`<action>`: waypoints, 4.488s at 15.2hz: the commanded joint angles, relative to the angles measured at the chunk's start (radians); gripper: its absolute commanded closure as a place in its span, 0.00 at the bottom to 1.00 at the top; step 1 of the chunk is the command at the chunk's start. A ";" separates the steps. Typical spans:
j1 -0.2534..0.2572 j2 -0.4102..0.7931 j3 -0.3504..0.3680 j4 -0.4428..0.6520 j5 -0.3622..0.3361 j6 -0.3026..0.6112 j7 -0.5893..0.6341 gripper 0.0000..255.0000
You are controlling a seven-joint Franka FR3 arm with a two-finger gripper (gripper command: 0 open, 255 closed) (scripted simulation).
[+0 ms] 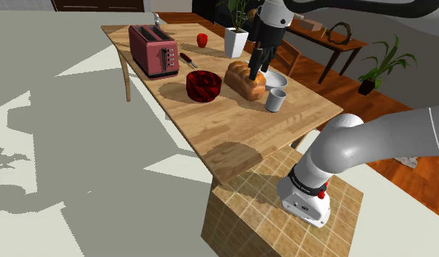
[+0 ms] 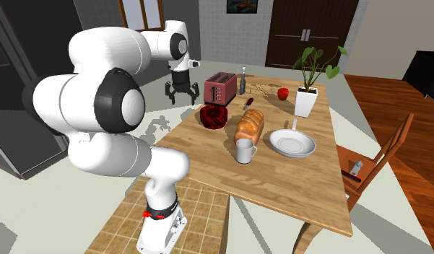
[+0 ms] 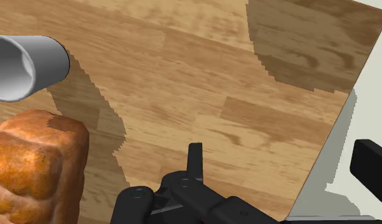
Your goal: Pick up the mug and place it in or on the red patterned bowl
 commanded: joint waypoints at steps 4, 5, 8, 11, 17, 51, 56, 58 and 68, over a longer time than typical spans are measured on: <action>-0.033 0.010 -0.042 -0.052 -0.037 0.061 -0.030 0.00; -0.044 0.016 -0.056 -0.067 -0.050 0.082 -0.039 0.00; -0.079 0.039 -0.100 -0.108 -0.088 0.148 -0.068 0.00; -0.115 0.073 -0.145 -0.141 -0.126 0.216 -0.095 0.00; -0.186 0.172 -0.238 -0.178 -0.197 0.361 -0.149 0.00; -0.265 0.439 -0.391 -0.215 -0.261 0.684 -0.230 1.00; -0.266 0.390 -0.380 -0.182 -0.261 0.603 -0.229 1.00; -0.267 0.373 -0.375 -0.168 -0.260 0.571 -0.230 1.00; -0.266 0.305 -0.353 -0.082 -0.252 0.418 -0.234 1.00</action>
